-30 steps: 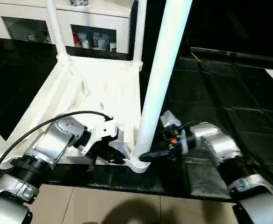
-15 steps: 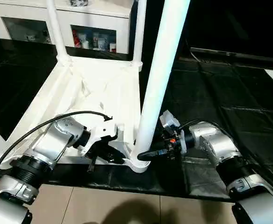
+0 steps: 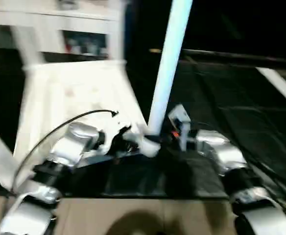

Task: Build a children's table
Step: Rotate leg to tighten

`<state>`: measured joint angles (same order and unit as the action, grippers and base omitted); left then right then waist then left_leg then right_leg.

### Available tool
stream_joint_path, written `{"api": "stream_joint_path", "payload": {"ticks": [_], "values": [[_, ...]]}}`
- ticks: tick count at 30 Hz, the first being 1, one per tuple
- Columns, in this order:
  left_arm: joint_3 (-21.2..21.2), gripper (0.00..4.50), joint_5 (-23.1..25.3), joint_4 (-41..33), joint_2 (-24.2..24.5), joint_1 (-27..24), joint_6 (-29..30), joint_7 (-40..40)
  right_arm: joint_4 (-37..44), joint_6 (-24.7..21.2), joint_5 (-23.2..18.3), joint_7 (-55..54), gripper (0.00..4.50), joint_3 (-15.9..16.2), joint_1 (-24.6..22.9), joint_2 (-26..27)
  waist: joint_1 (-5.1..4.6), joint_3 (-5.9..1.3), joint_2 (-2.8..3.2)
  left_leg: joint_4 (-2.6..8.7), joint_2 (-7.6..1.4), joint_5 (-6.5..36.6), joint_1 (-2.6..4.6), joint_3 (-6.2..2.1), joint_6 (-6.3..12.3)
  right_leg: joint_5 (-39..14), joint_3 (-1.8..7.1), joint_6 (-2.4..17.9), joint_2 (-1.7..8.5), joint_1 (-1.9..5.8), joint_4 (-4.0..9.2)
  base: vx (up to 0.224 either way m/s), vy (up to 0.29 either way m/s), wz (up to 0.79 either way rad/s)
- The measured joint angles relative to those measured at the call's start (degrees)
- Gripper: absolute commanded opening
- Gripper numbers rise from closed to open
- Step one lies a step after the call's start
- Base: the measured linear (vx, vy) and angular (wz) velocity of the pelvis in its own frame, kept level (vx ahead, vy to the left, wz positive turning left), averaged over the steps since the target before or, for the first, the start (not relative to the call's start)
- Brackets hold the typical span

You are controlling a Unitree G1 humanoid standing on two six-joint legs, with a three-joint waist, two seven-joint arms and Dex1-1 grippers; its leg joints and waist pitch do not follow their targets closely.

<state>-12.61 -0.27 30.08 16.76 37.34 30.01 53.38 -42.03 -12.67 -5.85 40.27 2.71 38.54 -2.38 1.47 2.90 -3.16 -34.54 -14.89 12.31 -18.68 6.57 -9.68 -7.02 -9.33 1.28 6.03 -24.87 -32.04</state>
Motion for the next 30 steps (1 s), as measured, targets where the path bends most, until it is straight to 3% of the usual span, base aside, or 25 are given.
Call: {"api": "stream_joint_path", "payload": {"ticks": [2,3,5,6,10,12,15,20,25,30], "values": [[1.2,0.0,0.0,0.7,-1.3,0.3,0.4,-2.6,-0.8,-0.5,0.4,-4.2,2.0,-0.6,0.9,1.4,-0.36,-0.03,0.22,0.07,-0.38,0.0,-0.37,-0.29,0.0,0.0,-1.38,0.0,0.17,0.2,1.18,-0.022,0.019,-0.1],[1.9,0.0,0.0,1.1,-2.1,0.5,0.6,-4.3,-1.5,-0.7,0.9,-6.6,2.0,-1.0,1.7,2.2,-0.64,-0.01,0.24,0.03,-0.5,0.0,-0.39,-0.24,0.01,0.0,-1.61,0.0,0.2,0.31,1.41,0.0,0.0,0.0],[2.4,0.0,0.0,1.3,-2.9,0.5,1.0,-5.8,-1.9,-0.5,1.2,-8.0,2.0,-1.1,1.9,2.5,-0.83,-0.01,0.23,0.04,-0.52,0.0,-0.22,-0.15,0.02,0.1,-1.63,0.1,0.22,0.54,1.55,0.0,0.0,0.0],[2.5,0.0,0.0,1.3,-3.1,0.5,1.2,-6.0,-2.0,-0.1,1.3,-8.0,2.55,-1.1,1.9,2.5,-0.86,0.01,0.25,0.05,-0.51,0.0,-0.09,-0.04,0.02,0.1,-1.66,0.2,0.3,0.6,1.55,0.0,0.0,0.0],[2.7,0.0,0.0,1.1,-3.2,0.5,1.4,-6.2,-2.1,0.7,1.2,-7.8,2.75,-1.1,1.9,2.6,-0.91,0.04,0.31,0.15,-0.5,0.0,0.08,0.06,0.03,0.2,-1.55,0.4,0.32,0.62,1.39,0.0,0.0,0.0],[2.6,0.0,0.0,0.8,-2.9,0.3,1.4,-5.5,-1.9,0.9,1.2,-7.1,3.01,-1.2,1.6,2.6,-0.94,0.03,0.28,0.18,-0.29,0.0,0.32,0.19,0.02,0.3,-0.89,0.4,0.31,0.48,0.78,0.0,0.0,0.0],[2.1,0.0,-0.1,-0.4,-1.5,-0.2,1.0,-3.0,-0.3,1.8,0.6,-3.6,3.21,-1.1,0.3,2.1,-0.88,-0.02,0.18,0.27,-0.2,0.0,0.42,0.22,-0.02,0.5,-0.59,0.6,0.33,0.04,-0.04,0.0,0.0,0.0],[0.5,0.0,-1.1,-1.8,0.9,-0.8,-0.5,1.9,2.1,2.1,-1.7,5.9,3.59,-0.6,-2.0,-1.1,0.65,-0.01,0.2,0.65,-0.32,0.1,0.54,0.22,-0.06,1.0,-0.36,1.1,0.22,-0.43,-1.18,0.0,0.0,0.0],[-1.6,0.0,-1.3,-3.9,4.7,-1.6,-1.9,8.4,4.1,1.8,-3.7,16.8,4.1,1.4,-3.9,-5.8,2.05,0.0,0.22,0.94,-0.56,0.0,0.5,0.3,-0.1,0.9,-0.16,1.2,-0.17,-0.59,-1.16,0.0,0.0,0.0],[-4.7,0.0,-1.2,-5.8,10.2,-2.6,-6.0,17.6,6.0,1.4,-4.6,30.3,4.43,4.8,-4.6,-11.9,3.3,0.0,0.18,0.87,-0.55,-0.1,0.52,0.57,-0.32,0.9,0.97,1.2,-0.57,-0.48,-1.15,0.0,0.0,0.0]]}}
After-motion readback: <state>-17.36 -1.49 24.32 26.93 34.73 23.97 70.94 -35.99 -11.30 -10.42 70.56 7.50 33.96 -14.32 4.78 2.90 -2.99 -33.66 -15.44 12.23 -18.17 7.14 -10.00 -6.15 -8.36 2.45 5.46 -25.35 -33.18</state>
